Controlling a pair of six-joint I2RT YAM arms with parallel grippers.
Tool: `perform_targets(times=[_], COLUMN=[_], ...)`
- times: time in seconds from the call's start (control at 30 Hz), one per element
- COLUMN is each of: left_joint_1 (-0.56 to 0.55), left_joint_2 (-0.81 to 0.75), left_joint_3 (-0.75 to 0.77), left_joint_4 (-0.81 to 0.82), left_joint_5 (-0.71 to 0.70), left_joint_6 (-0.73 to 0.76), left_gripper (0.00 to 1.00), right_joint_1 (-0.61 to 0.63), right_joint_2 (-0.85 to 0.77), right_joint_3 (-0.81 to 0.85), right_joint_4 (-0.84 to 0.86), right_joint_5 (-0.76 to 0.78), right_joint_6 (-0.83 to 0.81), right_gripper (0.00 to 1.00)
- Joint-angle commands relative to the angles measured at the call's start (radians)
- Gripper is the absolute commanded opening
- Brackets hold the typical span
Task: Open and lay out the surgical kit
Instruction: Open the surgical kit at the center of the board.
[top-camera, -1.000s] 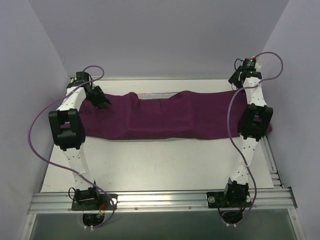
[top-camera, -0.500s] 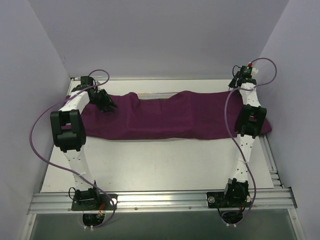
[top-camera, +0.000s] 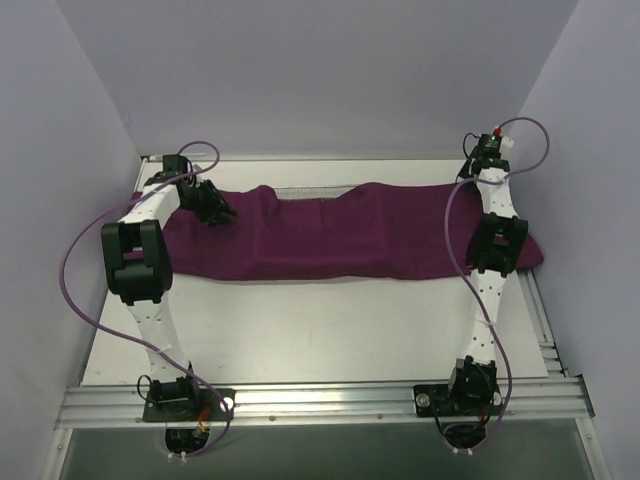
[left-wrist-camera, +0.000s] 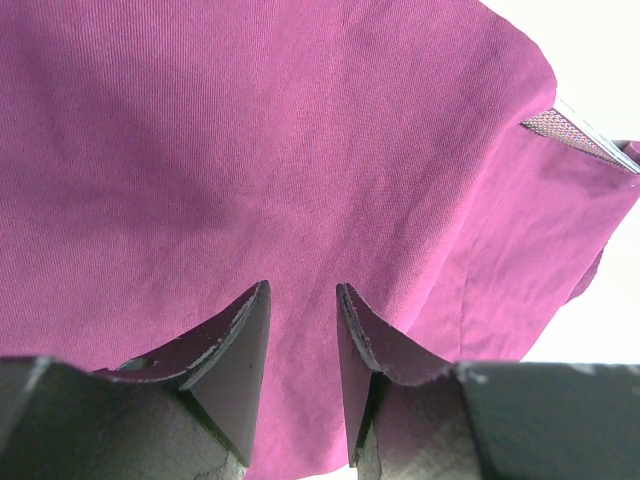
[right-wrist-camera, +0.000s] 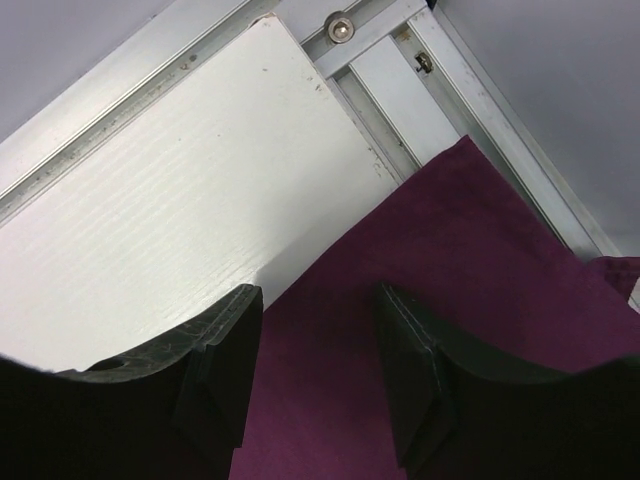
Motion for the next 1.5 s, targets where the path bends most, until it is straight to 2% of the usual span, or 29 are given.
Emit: perform_targets(times=[0.0, 0.17, 0.53, 0.63, 0.7, 0.73, 0.97, 1.17, 1.33, 1.43, 1.47], left_joint_1=[-0.001, 0.001, 0.013, 0.017, 0.019, 0.019, 0.036, 0.069, 0.1, 0.122, 0.125], left_joint_2=[-0.049, -0.05, -0.058, -0.06, -0.063, -0.063, -0.11, -0.161, -0.191, -0.22, -0.234], left_joint_3=[0.011, 0.008, -0.012, -0.01, -0.003, 0.002, 0.016, 0.062, 0.068, 0.044, 0.033], left_joint_4=[0.036, 0.039, 0.044, 0.04, 0.029, 0.02, -0.114, -0.23, -0.286, -0.312, -0.318], left_joint_5=[0.016, 0.025, 0.045, 0.056, 0.059, 0.053, -0.085, -0.168, -0.157, -0.121, -0.12], left_joint_6=[-0.011, -0.016, -0.011, -0.014, -0.018, -0.015, 0.03, 0.059, 0.038, 0.03, 0.024], left_gripper=[0.42, 0.42, 0.42, 0.42, 0.42, 0.42, 0.42, 0.43, 0.45, 0.45, 0.46], right_joint_1=[0.008, 0.022, 0.039, 0.042, 0.042, 0.042, 0.039, 0.03, 0.025, 0.019, 0.016], right_joint_2=[0.054, 0.053, 0.074, 0.062, 0.045, 0.021, -0.16, -0.427, -0.655, -0.804, -0.845], right_joint_3=[0.043, 0.033, 0.016, 0.052, 0.069, 0.071, 0.063, -0.14, -0.347, -0.534, -0.643], right_joint_4=[-0.155, -0.232, -0.252, -0.231, -0.203, -0.185, -0.182, -0.278, -0.405, -0.476, -0.488], right_joint_5=[0.021, 0.074, 0.076, 0.088, 0.091, 0.099, 0.05, -0.039, -0.074, -0.1, -0.103], right_joint_6=[-0.014, -0.08, -0.08, -0.066, -0.044, -0.034, 0.075, 0.234, 0.289, 0.334, 0.34], right_gripper=[0.48, 0.41, 0.26, 0.19, 0.1, 0.01, 0.0, 0.0, 0.0, 0.0, 0.0])
